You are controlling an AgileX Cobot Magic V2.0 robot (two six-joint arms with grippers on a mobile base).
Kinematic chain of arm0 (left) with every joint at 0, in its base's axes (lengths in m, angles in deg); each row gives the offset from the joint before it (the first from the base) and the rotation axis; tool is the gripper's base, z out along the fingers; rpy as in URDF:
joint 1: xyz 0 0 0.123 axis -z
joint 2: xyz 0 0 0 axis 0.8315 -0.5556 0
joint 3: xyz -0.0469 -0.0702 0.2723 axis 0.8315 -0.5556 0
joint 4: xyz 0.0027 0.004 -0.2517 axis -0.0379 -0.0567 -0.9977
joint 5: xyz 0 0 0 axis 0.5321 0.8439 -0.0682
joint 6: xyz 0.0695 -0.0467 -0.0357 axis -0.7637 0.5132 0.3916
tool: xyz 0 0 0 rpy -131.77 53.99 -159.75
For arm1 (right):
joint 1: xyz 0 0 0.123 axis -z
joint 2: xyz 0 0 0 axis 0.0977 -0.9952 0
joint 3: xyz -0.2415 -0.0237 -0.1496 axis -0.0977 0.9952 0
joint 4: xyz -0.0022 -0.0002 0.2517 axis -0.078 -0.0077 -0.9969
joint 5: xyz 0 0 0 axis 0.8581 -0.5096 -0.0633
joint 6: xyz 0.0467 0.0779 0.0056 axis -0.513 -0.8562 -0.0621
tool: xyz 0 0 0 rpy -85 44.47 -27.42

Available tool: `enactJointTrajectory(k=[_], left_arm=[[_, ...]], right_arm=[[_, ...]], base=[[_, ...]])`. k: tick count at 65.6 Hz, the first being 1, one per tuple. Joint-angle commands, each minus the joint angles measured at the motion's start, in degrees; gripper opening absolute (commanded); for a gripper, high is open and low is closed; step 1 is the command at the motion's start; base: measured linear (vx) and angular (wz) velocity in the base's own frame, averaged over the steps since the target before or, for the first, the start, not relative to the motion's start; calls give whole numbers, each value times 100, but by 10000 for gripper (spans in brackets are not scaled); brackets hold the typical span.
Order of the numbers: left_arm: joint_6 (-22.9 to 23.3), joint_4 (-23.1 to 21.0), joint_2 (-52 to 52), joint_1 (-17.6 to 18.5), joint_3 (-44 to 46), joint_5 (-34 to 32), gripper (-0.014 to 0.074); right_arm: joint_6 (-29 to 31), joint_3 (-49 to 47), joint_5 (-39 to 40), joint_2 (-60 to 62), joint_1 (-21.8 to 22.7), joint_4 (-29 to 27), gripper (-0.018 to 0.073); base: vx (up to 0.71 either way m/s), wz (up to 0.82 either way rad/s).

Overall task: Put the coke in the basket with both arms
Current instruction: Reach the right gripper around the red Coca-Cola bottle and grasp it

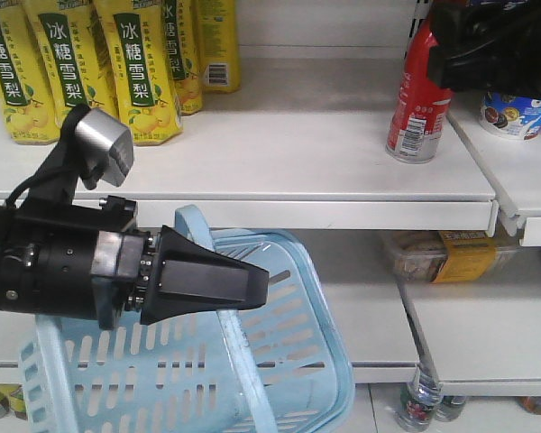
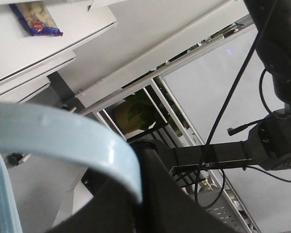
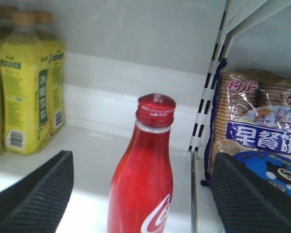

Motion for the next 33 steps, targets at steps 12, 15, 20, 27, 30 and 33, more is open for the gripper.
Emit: enactJointTrajectory(k=[12, 15, 20, 27, 30, 33], left_arm=[[-47, -520, 155, 40, 143, 76, -6], [-47, -520, 155, 40, 143, 76, -6], [-47, -520, 155, 40, 143, 76, -6], [-47, -520, 155, 40, 143, 76, -6], [-47, -520, 155, 40, 143, 76, -6], [-47, -520, 155, 40, 143, 76, -6]], right_arm=[[-2178, -201, 635, -265, 379, 1697, 557], [-2382, -201, 705, -329, 406, 1884, 557], [-2706, -201, 692, -436, 406, 2245, 557], [-3129, -254, 566, -607, 406, 2730, 557], [-3267, -327, 462, -686, 406, 2834, 557], [-3347, -441, 383, -779, 406, 2902, 557]], base=[[0, 0], [0, 0], [0, 0], [0, 0], [0, 0], [0, 0]])
